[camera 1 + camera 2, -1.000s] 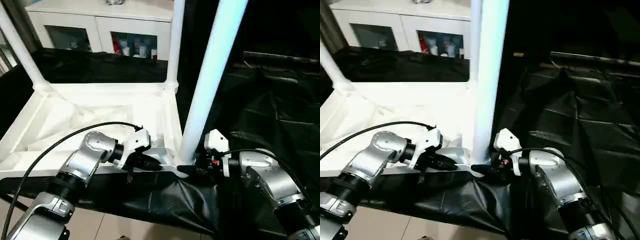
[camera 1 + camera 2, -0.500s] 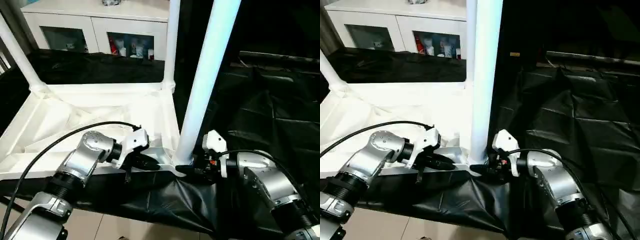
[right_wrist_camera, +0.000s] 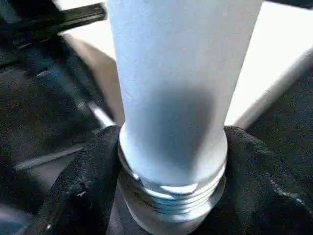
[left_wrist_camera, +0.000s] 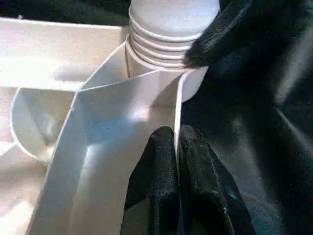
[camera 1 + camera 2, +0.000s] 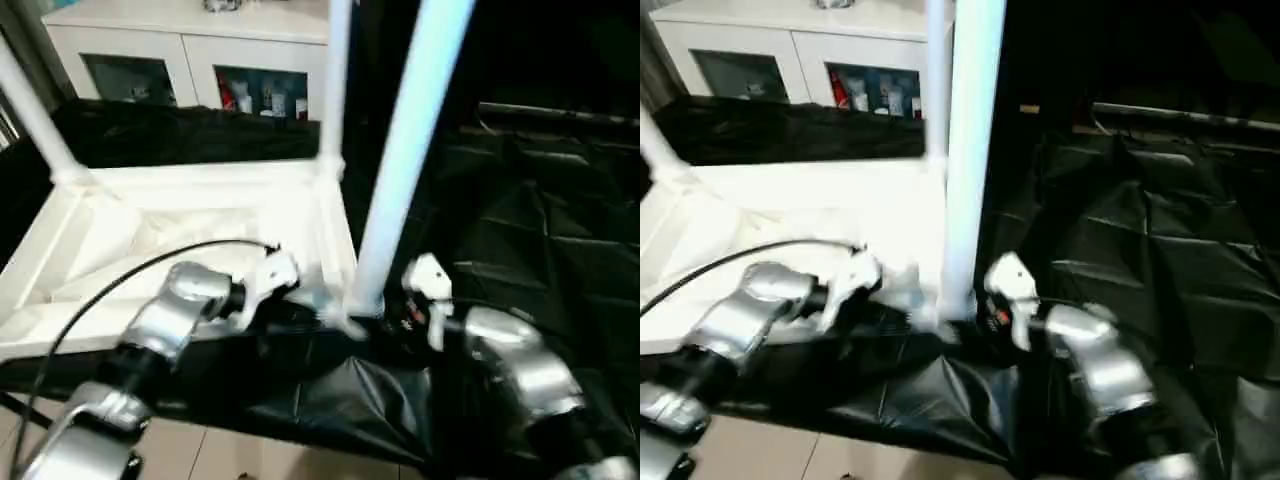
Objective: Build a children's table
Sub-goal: Rotate leg to tighten
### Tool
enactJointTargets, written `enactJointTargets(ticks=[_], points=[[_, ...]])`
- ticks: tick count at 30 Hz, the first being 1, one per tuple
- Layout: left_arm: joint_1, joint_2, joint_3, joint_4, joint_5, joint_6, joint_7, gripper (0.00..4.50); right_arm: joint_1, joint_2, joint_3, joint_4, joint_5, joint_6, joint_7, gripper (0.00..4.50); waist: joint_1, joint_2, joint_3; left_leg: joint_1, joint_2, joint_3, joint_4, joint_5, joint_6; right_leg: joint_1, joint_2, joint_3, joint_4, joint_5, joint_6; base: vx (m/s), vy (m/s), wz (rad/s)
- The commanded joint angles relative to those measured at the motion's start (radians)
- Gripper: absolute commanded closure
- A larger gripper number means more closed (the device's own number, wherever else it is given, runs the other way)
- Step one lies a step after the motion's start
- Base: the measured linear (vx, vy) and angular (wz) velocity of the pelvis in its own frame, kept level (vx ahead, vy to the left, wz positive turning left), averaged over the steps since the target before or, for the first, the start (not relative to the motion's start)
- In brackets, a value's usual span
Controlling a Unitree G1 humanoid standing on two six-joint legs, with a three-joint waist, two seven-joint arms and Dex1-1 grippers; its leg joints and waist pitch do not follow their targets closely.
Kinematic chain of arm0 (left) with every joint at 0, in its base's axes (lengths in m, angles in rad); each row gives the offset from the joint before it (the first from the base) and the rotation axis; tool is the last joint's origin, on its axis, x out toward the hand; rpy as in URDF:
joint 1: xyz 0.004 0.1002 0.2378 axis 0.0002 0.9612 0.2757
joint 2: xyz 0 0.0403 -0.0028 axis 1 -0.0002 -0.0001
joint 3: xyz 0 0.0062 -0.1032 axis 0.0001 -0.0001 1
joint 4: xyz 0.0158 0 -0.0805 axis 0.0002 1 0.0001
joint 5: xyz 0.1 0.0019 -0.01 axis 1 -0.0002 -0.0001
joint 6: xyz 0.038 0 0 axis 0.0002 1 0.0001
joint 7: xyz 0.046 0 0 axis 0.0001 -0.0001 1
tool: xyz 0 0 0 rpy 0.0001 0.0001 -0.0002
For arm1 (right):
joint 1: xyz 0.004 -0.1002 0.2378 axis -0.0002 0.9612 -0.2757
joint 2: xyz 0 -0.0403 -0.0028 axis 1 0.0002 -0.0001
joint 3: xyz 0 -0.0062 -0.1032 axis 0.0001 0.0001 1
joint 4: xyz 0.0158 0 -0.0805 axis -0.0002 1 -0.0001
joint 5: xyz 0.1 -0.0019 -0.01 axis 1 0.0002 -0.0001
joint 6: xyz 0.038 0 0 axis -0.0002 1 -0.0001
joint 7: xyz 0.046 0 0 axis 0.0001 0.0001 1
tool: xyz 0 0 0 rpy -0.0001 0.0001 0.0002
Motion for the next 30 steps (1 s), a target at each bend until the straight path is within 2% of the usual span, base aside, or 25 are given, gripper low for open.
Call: enactJointTargets(ticks=[1, 3, 5, 6, 7, 8, 9, 10, 11, 13, 14, 16, 17, 18, 19, 20, 21, 22, 23, 24, 28, 30], points=[[-0.018, -0.053, 0.001, 0.08, 0.044, 0.046, 0.161, 4.5, 0.023, 0.071, -0.013, 0.032, -0.041, 0.005, -0.18, 1.75, -0.002, -0.001, -0.052, 0.014, 0.072, -0.029, -0.081, -0.202, 0.011, 0.031, -0.102, 0.063, -0.086, -0.23, -0.216, 0.0, 0.0, 0.0], [-0.045, -0.092, 0.004, 0.119, 0.055, 0.05, 0.23, 4.5, 0.029, 0.123, -0.027, 0.041, -0.051, 0.023, -0.276, 1.75, -0.002, -0.006, -0.054, 0.017, 0.069, -0.034, -0.086, -0.225, -0.009, 0.036, -0.102, 0.061, -0.086, -0.259, -0.198, 0.0, 0.0, 0.0], [-0.091, -0.148, 0.017, 0.186, 0.056, 0.059, 0.317, 4.5, 0.023, 0.18, -0.025, 0.062, -0.063, 0.032, -0.343, 1.75, -0.001, -0.006, -0.05, 0.019, 0.067, -0.032, -0.085, -0.247, -0.002, 0.032, -0.103, 0.064, -0.094, -0.283, -0.189, 0.0, 0.0, 0.0], [-0.122, -0.187, 0.021, 0.231, 0.059, 0.06, 0.365, 4.5, 0.009, 0.219, -0.025, 0.083, -0.067, 0.024, -0.38, 1.75, 0.0, -0.001, -0.046, 0.028, 0.062, -0.029, -0.083, -0.282, -0.004, 0.023, -0.104, 0.065, -0.105, -0.343, -0.181, 0.0, 0.0, 0.0], [-0.134, -0.205, 0.02, 0.247, 0.058, 0.059, 0.367, 4.5, 0.0, 0.232, -0.015, 0.088, -0.065, 0.01, -0.368, 1.75, 0.0, -0.003, -0.043, 0.033, 0.063, -0.03, -0.085, -0.307, -0.009, 0.021, -0.104, 0.065, -0.109, -0.38, -0.175, 0.0, 0.0, 0.0], [-0.14, -0.215, 0.016, 0.256, 0.059, 0.055, 0.361, 4.5, -0.006, 0.238, -0.004, 0.089, -0.064, -0.003, -0.348, 1.75, 0.002, -0.001, -0.042, 0.033, 0.062, -0.034, -0.086, -0.325, -0.009, 0.025, -0.107, 0.064, -0.114, -0.419, -0.163, 0.0, 0.0, 0.0], [-0.144, -0.221, 0.013, 0.263, 0.059, 0.05, 0.357, 4.5, -0.009, 0.242, 0.005, 0.09, -0.065, -0.013, -0.337, 1.75, 0.002, 0.003, -0.041, 0.032, 0.066, -0.038, -0.09, -0.337, -0.01, 0.027, -0.107, 0.065, -0.114, -0.426, -0.154, 0.0, 0.0, 0.0], [-0.145, -0.222, 0.012, 0.264, 0.059, 0.049, 0.352, 4.5, -0.01, 0.241, 0.01, 0.088, -0.065, -0.018, -0.327, 1.75, 0.0, 0.0, -0.043, 0.029, 0.067, -0.038, -0.092, -0.336, -0.01, 0.029, -0.106, 0.065, -0.114, -0.419, -0.152, 0.0, 0.0, 0.0], [-0.147, -0.221, 0.007, 0.269, 0.062, 0.04, 0.327, 4.5, -0.011, 0.234, 0.021, 0.072, -0.063, -0.03, -0.29, 1.75, 0.001, 0.006, -0.046, 0.027, 0.068, -0.04, -0.093, -0.332, -0.011, 0.031, -0.106, 0.065, -0.111, -0.393, -0.151, 0.0, 0.0, 0.0], [-0.145, -0.209, 0.0, 0.27, 0.067, 0.041, 0.288, 4.5, -0.006, 0.221, 0.021, 0.04, -0.044, -0.032, -0.242, 1.75, 0.0, 0.003, -0.047, 0.024, 0.068, -0.039, -0.095, -0.318, -0.004, 0.034, -0.105, 0.066, -0.108, -0.354, -0.158, 0.0, 0.0, 0.0], [-0.144, -0.206, -0.002, 0.27, 0.068, 0.043, 0.281, 4.5, -0.005, 0.218, 0.02, 0.032, -0.037, -0.033, -0.231, 1.41, 0.0, 0.003, -0.048, 0.022, 0.068, -0.038, -0.094, -0.307, 0.002, 0.037, -0.106, 0.066, -0.105, -0.338, -0.163, 0.0, 0.0, 0.0], [-0.139, -0.18, -0.018, 0.275, 0.072, 0.028, 0.226, 4.5, -0.001, 0.187, 0.013, -0.001, -0.017, -0.025, -0.18, 1.06, 0.002, 0.002, -0.05, 0.019, 0.069, -0.037, -0.093, -0.282, 0.014, 0.04, -0.108, 0.067, -0.103, -0.309, -0.169, 0.0, 0.0, 0.0], [-0.133, -0.159, -0.025, 0.269, 0.073, 0.019, 0.19, 4.5, -0.001, 0.152, 0.012, -0.026, -0.002, -0.009, -0.132, 1.06, 0.002, -0.004, -0.052, 0.015, 0.069, -0.036, -0.092, -0.266, 0.025, 0.043, -0.107, 0.067, -0.1, -0.277, -0.176, 0.0, 0.0, 0.0], [-0.129, -0.144, -0.03, 0.265, 0.074, 0.013, 0.166, 4.5, 0.0, 0.127, 0.012, -0.044, 0.009, 0.002, -0.098, 0.99, 0.005, -0.002, -0.053, 0.014, 0.068, -0.036, -0.09, -0.241, 0.04, 0.047, -0.107, 0.067, -0.097, -0.249, -0.178, 0.0, 0.0, 0.0], [-0.122, -0.126, -0.034, 0.255, 0.073, 0.012, 0.137, 4.5, 0.0, 0.094, 0.013, -0.065, 0.016, 0.022, -0.064, 0.78, 0.005, -0.004, -0.054, 0.013, 0.068, -0.034, -0.089, -0.225, 0.047, 0.048, -0.107, 0.067, -0.095, -0.229, -0.182, 0.0, 0.0, 0.0], [-0.111, -0.097, -0.038, 0.234, 0.069, -0.006, 0.087, 4.5, 0.006, 0.04, 0.022, -0.102, 0.037, 0.062, 0.007, 0.78, 0.007, -0.007, -0.054, 0.009, 0.068, -0.034, -0.087, -0.192, 0.061, 0.053, -0.106, 0.066, -0.091, -0.192, -0.188, 0.0, 0.0, 0.0], [-0.104, -0.078, -0.04, 0.221, 0.065, -0.02, 0.055, 4.5, 0.01, 0.005, 0.027, -0.124, 0.049, 0.087, 0.051, 0.58, 0.005, -0.007, -0.055, 0.005, 0.067, -0.033, -0.085, -0.175, 0.073, 0.055, -0.106, 0.064, -0.088, -0.172, -0.192, 0.0, 0.0, 0.0], [-0.098, -0.054, -0.04, 0.205, 0.062, -0.017, 0.028, 4.5, 0.016, -0.039, 0.034, -0.147, 0.055, 0.099, 0.1, 0.58, 0.004, -0.004, -0.054, 0.005, 0.068, -0.034, -0.086, -0.175, 0.077, 0.054, -0.108, 0.063, -0.088, -0.176, -0.195, 0.0, 0.0, 0.0], [-0.092, -0.033, -0.037, 0.196, 0.062, -0.043, 0.013, 4.5, 0.024, -0.077, 0.039, -0.169, 0.072, 0.119, 0.154, 0.58, 0.002, -0.007, -0.055, 0.001, 0.068, -0.033, -0.084, -0.169, 0.083, 0.057, -0.107, 0.062, -0.088, -0.178, -0.194, 0.0, 0.0, 0.0], [-0.089, -0.018, -0.033, 0.191, 0.06, -0.057, 0.004, 4.5, 0.03, -0.106, 0.044, -0.182, 0.081, 0.128, 0.195, 0.58, 0.003, -0.007, -0.055, 0.004, 0.068, -0.032, -0.082, -0.172, 0.09, 0.055, -0.108, 0.062, -0.092, -0.196, -0.193, 0.0, 0.0, 0.0], [-0.063, 0.031, -0.034, 0.128, 0.028, -0.067, -0.106, 4.5, 0.036, -0.151, 0.048, -0.19, 0.094, 0.132, 0.277, 0.58, 0.001, -0.005, -0.055, 0.005, 0.073, -0.033, -0.084, -0.172, 0.073, 0.049, -0.107, 0.061, -0.092, -0.232, -0.199, 0.0, 0.0, 0.0], [-0.047, 0.057, -0.046, 0.086, 0.017, -0.064, -0.168, 4.5, 0.026, -0.154, 0.045, -0.187, 0.101, 0.136, 0.298, 0.58, 0.001, -0.003, -0.059, 0.006, 0.076, -0.032, -0.082, -0.139, 0.076, 0.046, -0.103, 0.061, -0.079, -0.133, -0.228, 0.0, 0.0, 0.0]])
